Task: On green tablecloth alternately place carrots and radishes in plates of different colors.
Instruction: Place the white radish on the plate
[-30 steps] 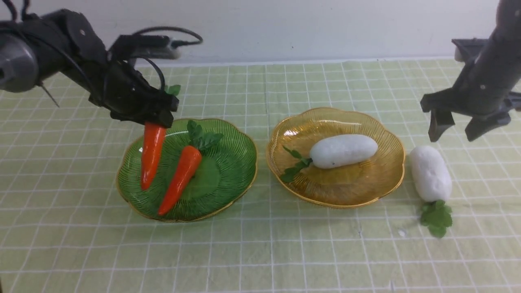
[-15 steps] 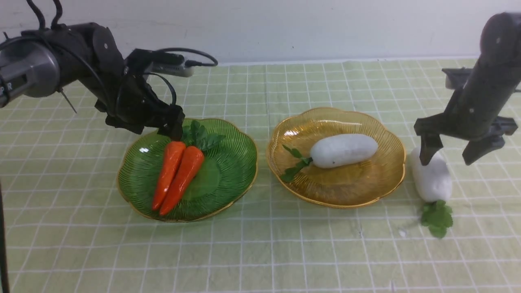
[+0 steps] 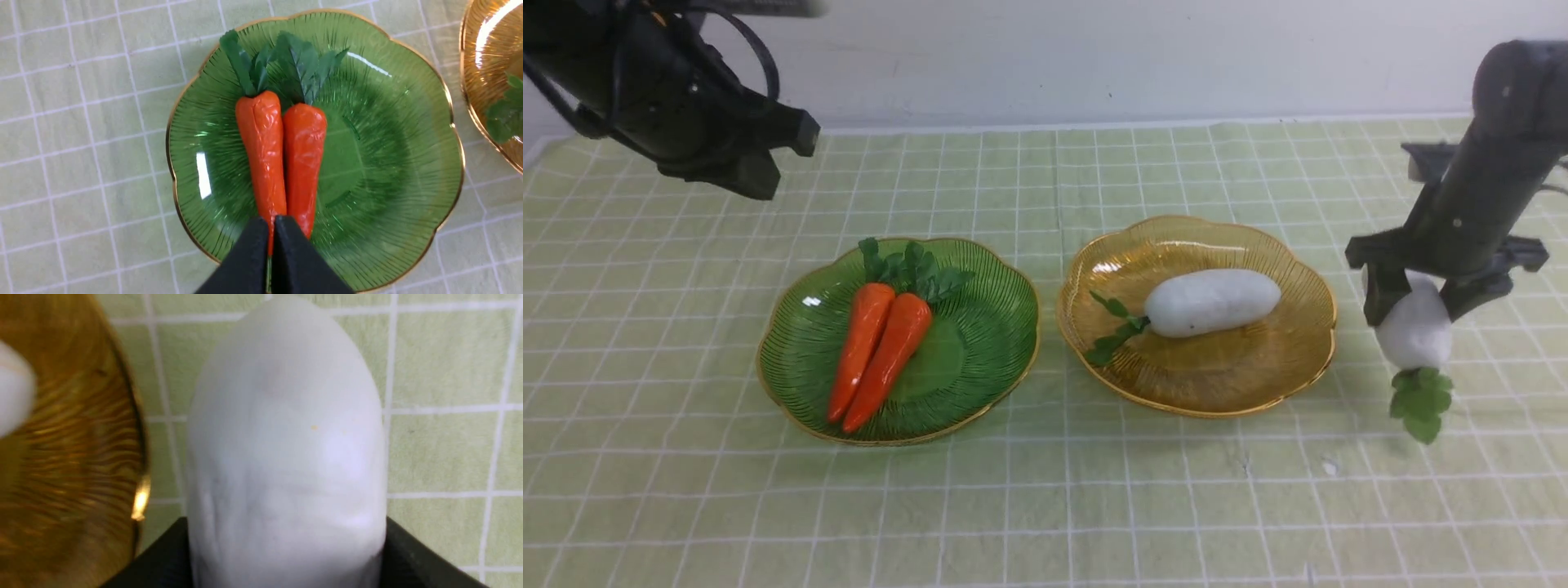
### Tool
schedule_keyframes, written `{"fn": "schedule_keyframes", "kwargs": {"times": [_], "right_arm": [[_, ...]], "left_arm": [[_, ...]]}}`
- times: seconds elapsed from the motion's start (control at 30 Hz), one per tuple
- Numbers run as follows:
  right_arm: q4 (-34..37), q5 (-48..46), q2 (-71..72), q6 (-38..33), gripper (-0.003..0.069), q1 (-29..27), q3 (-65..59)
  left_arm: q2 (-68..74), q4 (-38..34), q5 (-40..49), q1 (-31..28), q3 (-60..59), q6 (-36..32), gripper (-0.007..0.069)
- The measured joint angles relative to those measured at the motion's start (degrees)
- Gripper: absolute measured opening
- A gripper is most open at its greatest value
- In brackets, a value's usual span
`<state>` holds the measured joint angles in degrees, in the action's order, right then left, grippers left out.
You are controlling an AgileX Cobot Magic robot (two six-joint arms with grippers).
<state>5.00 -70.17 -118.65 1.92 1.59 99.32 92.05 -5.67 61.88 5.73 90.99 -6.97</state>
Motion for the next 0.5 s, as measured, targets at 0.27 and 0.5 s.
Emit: {"fn": "schedule_keyframes", "kwargs": {"times": [0.27,0.5], "right_arm": [[12.07,-0.10,6.33,-1.62,0.0467,4.33,0.76],[13.45,3.72,0.11,6.82,0.0467,7.60,0.76]], "left_arm": [[-13.91,-0.01,-2.67,0.06,-13.33,0.00,-0.0008],[-23.62,0.37,-4.14,0.06,-22.79,0.03,-0.0008]]}}
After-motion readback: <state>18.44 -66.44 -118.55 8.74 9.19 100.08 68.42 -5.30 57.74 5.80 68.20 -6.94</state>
